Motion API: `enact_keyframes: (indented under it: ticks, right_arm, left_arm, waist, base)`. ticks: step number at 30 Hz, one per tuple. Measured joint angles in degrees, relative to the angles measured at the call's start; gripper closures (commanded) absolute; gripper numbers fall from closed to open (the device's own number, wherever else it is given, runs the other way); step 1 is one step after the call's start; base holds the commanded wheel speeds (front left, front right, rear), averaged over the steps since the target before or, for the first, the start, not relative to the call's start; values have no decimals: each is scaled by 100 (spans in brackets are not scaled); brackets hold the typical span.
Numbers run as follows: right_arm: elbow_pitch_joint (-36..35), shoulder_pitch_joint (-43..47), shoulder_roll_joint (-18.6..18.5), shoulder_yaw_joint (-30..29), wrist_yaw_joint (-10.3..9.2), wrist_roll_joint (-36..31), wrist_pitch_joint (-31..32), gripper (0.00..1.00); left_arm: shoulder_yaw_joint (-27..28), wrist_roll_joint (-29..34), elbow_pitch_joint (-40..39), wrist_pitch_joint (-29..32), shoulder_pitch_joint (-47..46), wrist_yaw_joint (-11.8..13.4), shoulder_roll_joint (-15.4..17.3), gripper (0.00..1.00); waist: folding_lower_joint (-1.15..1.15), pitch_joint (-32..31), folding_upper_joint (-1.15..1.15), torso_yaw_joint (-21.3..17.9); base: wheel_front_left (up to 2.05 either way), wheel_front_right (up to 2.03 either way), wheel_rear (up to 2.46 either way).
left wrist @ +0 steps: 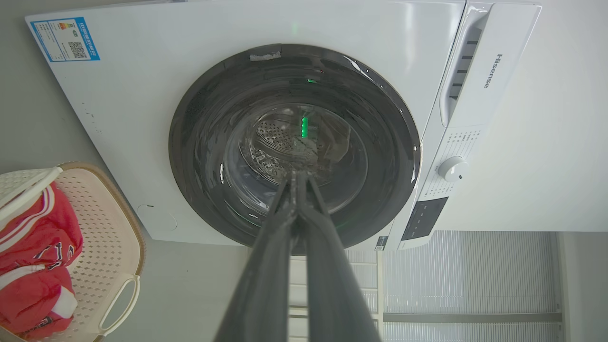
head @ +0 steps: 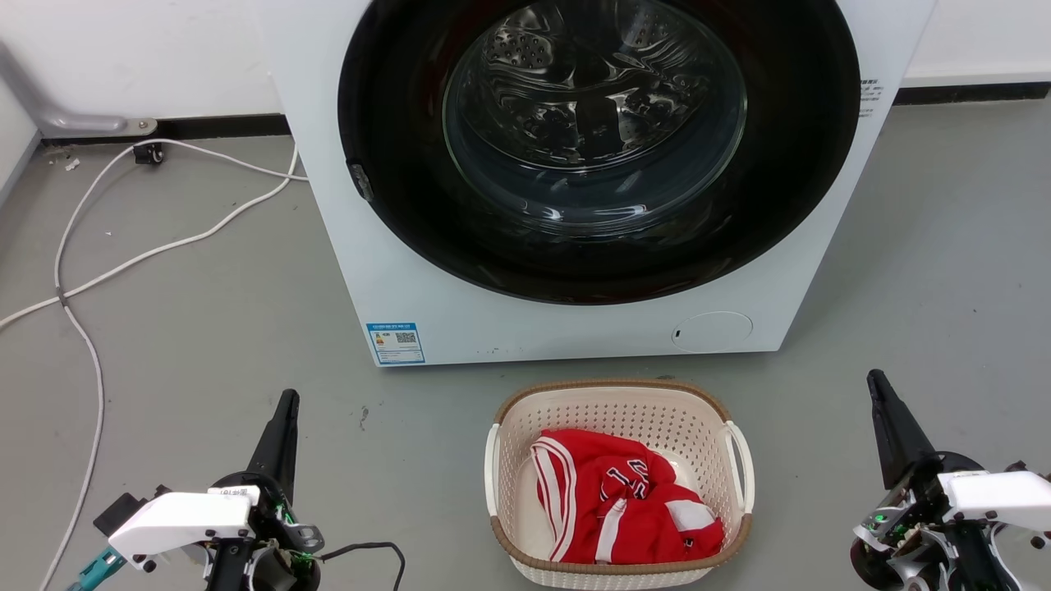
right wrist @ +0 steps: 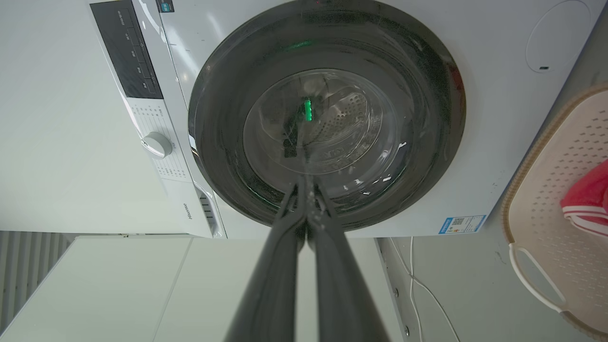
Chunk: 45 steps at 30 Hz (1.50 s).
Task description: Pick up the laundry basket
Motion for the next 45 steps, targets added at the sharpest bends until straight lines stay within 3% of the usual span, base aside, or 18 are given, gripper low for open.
enact_keyframes:
  ticks: [19, 20, 29, 45]
  right_arm:
    - [0, 0, 0, -1, 0, 0, 1, 100]
    - [16, 9, 1, 0, 1, 0, 0, 0]
    - [153, 208, 23, 20, -1, -203, -159, 0]
    - [-426, 285, 25, 116, -1, -2490, -572, 0]
  left_arm:
    - [0, 0, 0, 0, 0, 0, 0, 100]
    - [-2, 1, 18, -1, 9, 1, -1, 0]
    - [-27, 216, 101, -163, 201, 3, -30, 0]
    - [-216, 2132, -415, -580, 230, 363, -29, 0]
  waist:
    - [0, 0, 0, 0]
    - [0, 0, 0, 0]
    - [0, 4, 0, -2]
    - [0, 21, 0, -5]
  base:
    - [0, 0, 0]
    - [0, 0, 0]
    - [0, 0, 0]
    - [0, 0, 0]
